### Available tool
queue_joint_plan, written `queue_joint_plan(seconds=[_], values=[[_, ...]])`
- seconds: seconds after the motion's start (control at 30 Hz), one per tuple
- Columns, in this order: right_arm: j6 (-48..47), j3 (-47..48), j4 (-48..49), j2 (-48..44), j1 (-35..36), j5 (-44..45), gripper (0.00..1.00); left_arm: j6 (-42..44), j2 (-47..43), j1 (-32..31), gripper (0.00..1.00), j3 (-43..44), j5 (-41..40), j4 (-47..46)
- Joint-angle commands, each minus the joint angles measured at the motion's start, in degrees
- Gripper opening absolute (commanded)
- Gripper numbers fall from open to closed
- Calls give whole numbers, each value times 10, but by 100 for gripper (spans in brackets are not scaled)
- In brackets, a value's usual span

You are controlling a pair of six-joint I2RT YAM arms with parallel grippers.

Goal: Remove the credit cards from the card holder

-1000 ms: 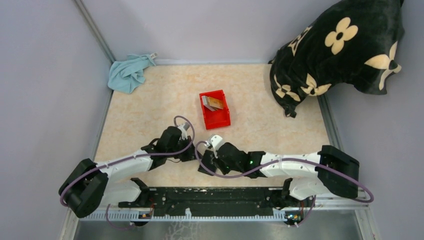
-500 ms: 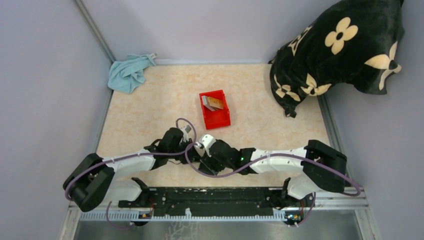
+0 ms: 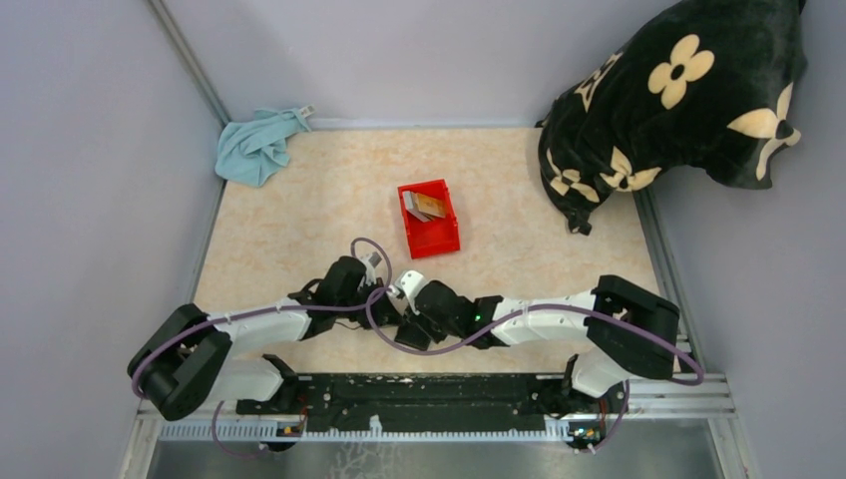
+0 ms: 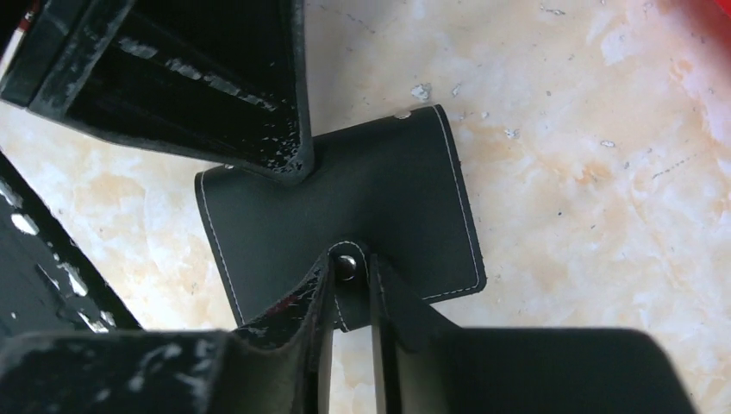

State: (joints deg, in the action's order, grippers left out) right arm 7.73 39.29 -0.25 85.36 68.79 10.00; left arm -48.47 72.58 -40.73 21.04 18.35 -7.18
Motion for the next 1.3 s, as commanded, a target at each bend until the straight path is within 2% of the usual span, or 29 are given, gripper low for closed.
queue_joint_plan(seconds=[0.0,0.03,0.37,0.63,0.97,1.13,1.27], values=[[22,-18,19,13,-2,-25,5,-2,5,0,0,-4,-1,-9],[23,-20,19,12,-2,-25,0,-2,6,0,0,-3,-1,-10],[35,-47,40,-19,-7,-44,0,0,18,0,0,9,3,-13],[83,-142,182,-140,-75,-207,0,2,19,0,0,30,5,-11],[140,-212,276,-213,-131,-295,0,1,32,0,0,37,7,-16],[149,-231,274,-243,-147,-295,0,0,24,0,0,40,7,-18],[150,-221,257,-277,-149,-284,0,2,13,0,11,47,4,-18]])
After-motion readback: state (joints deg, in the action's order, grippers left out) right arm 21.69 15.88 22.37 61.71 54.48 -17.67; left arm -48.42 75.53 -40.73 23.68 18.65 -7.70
